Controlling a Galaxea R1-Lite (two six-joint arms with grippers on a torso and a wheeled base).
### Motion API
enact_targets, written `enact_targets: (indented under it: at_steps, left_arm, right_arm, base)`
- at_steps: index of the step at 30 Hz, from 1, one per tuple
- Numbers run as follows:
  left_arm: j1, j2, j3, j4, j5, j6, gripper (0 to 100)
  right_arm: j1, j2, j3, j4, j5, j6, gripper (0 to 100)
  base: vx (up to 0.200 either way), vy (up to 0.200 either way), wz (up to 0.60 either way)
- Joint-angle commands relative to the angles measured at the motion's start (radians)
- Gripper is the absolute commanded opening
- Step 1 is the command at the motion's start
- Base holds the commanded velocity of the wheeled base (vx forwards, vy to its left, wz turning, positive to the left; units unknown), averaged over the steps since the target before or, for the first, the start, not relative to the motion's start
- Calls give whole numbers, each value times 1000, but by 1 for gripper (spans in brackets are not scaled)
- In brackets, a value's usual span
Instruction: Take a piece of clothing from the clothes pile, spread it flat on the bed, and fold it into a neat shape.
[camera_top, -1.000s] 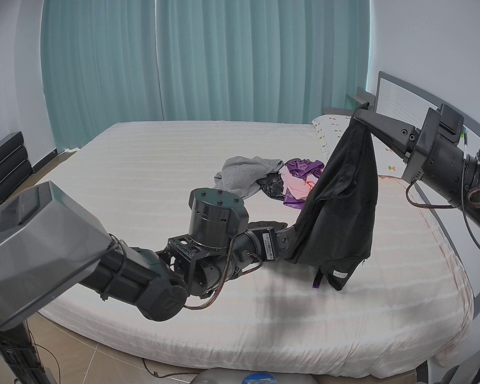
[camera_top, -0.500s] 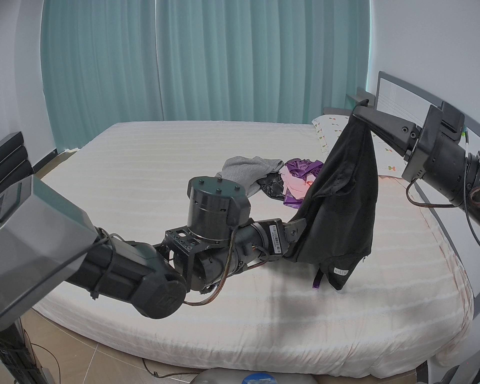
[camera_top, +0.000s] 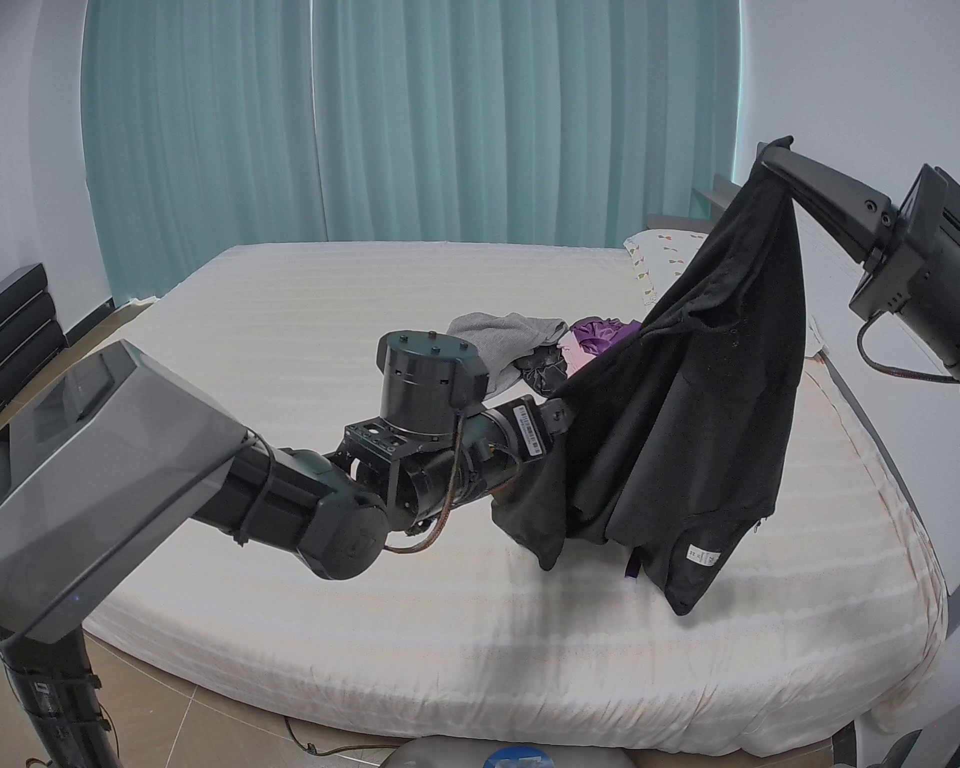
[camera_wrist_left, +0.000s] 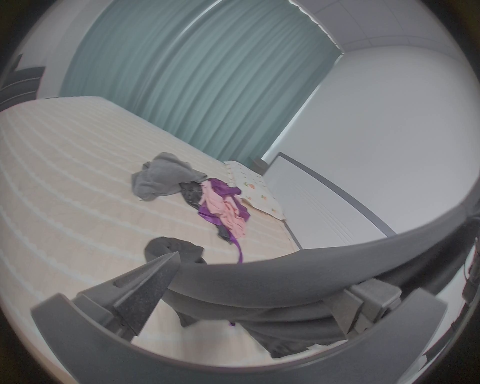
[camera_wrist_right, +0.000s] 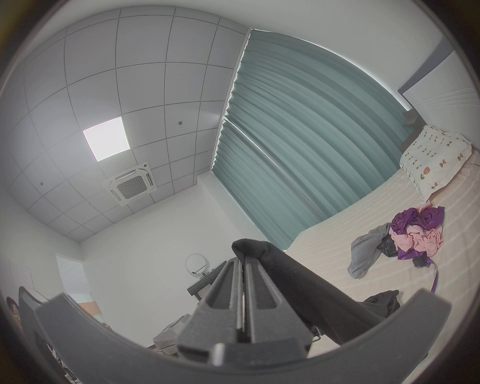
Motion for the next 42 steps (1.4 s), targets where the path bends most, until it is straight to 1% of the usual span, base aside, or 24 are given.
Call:
enact_targets:
  at_steps: [1,7,11,12,13,15,19,22,23,24,25,30,34,37,38,39,42]
  left_arm:
    - [32,75,-30,8,9,-18,100]
    - [37,229,-123,8,20,-11,100]
    - [47,322,-219,10,66,-9,100]
    - [47,322,-219,10,66,-9,100]
    - [51,364,-254,14,101,-4,100]
    - [57,400,-269,19,122,17,100]
    - [61,446,-266,8,127,60,100]
    - [66,459,-272,7,132,66,100]
    - [70,463,-280,8,155,71,100]
    - [72,463,-283,10,161,77,100]
    - [75,462,-288,10,162,83,0]
    - [92,433,-277,10,167,81,0]
    - [115,365,-209,10,167,74,0]
    - [123,233,-84,10,150,52,0]
    - [123,227,-79,10,150,52,0]
    - [124,150,-25,19,130,31,0]
    - [124,55,28,41,110,17,0]
  right_arm:
    - [-6,-4,-16,2,11,0,0]
    - [-6,14,-29,0,9,0,0]
    - [-7,20,-30,2,9,0,0]
    - [-7,20,-30,2,9,0,0]
    - [-7,28,-29,0,9,0,0]
    - [-15,40,-29,0,9,0,0]
    - [-44,69,-32,-1,12,0,0]
    - [-55,79,-33,-3,12,0,0]
    - [-65,86,-35,-3,12,0,0]
    - [-69,88,-35,-3,12,0,0]
    - [-73,88,-35,-3,14,0,0]
    - [-118,112,-41,-3,14,0,0]
    - [-150,134,-30,-3,14,2,0]
    - [-173,168,-7,-3,14,2,0]
    - [-173,169,-6,-3,14,2,0]
    - [-187,200,4,-3,14,2,0]
    - [-194,252,14,-3,12,2,0]
  base:
    - [0,0,0]
    - [0,0,0]
    - [0,0,0]
    - [0,0,0]
    - [0,0,0]
    - [0,0,0]
    - [0,0,0]
    - [0,0,0]
    - [0,0,0]
    - [0,0,0]
    - [0,0,0]
    - [0,0,0]
    - [0,0,0]
    - [0,0,0]
    - [0,0,0]
    - [0,0,0]
    - [0,0,0]
